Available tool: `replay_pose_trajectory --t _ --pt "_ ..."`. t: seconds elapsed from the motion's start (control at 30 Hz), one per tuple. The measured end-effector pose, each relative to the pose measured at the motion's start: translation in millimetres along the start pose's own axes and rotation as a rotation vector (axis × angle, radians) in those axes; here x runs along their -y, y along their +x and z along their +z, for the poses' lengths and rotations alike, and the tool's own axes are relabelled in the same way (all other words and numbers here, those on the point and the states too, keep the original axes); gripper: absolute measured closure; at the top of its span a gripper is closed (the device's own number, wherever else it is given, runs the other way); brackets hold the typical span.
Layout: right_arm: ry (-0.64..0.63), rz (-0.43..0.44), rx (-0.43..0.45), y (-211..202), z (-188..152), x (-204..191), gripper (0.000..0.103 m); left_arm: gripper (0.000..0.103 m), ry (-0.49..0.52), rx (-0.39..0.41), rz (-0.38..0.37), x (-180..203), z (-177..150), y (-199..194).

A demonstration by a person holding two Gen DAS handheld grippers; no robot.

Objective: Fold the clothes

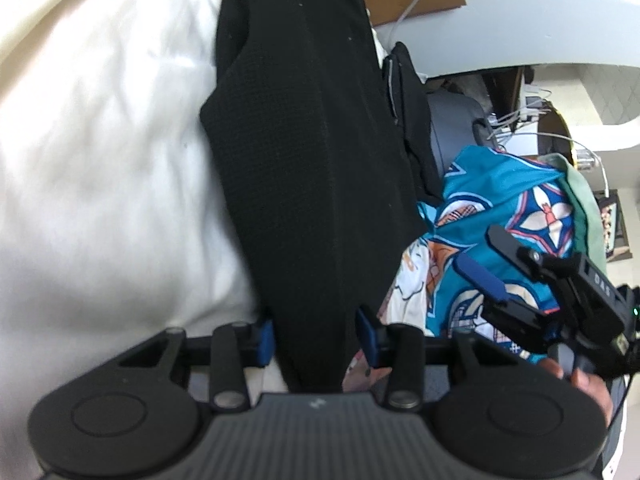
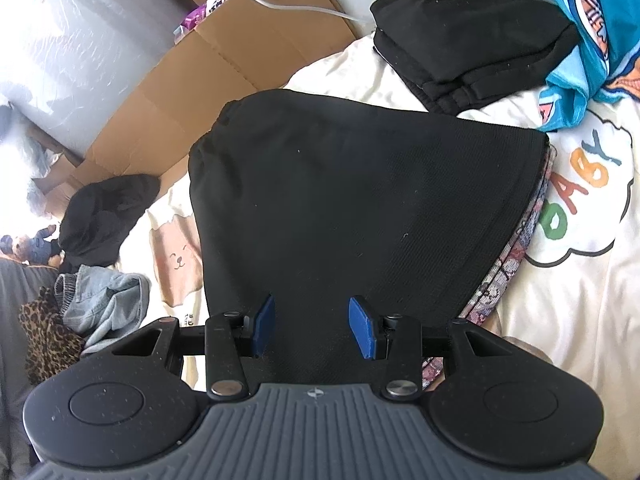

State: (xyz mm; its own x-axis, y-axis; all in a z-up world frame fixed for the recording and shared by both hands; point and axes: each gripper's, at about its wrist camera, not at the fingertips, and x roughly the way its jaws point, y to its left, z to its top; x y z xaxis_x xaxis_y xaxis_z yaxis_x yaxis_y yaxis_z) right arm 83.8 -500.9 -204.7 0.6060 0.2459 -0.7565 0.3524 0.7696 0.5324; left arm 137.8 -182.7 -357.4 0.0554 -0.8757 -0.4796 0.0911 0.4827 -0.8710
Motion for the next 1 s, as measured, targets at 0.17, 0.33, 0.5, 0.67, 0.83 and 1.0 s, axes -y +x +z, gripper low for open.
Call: replay_pose_trajectory --t 0.17,0.33,0.5,0.67,0.83,1.0 --pt "0.003 0.008 -0.006 1.2 1.1 0.7 0.055 0.059 0.036 -0.039 -0.024 1.7 -0.7 1.5" --pt "0.008 0.015 -0.007 1.2 1.5 1.9 0.055 0.063 0.051 -0.062 -0.028 5.1 -0.8 5.9" --pt "0.009 0.018 -0.010 2.3 2.2 2.4 0.055 0.065 0.014 -0.021 0.006 8.0 2.5 9.5" --pt "0.014 0.017 -0.014 4.0 2.9 3.6 0.055 0.079 0.007 -0.027 0.022 0.3 2.1 6.3" --pt "0.084 0.024 -0.022 3.9 7.0 15.0 0.054 0.081 0.007 -0.043 0.017 -2.3 -1.1 3.2" --pt "0.219 0.066 -0.010 -5.0 15.4 47.2 0.053 0.071 0.076 -0.080 0.024 7.9 -1.9 6.6"
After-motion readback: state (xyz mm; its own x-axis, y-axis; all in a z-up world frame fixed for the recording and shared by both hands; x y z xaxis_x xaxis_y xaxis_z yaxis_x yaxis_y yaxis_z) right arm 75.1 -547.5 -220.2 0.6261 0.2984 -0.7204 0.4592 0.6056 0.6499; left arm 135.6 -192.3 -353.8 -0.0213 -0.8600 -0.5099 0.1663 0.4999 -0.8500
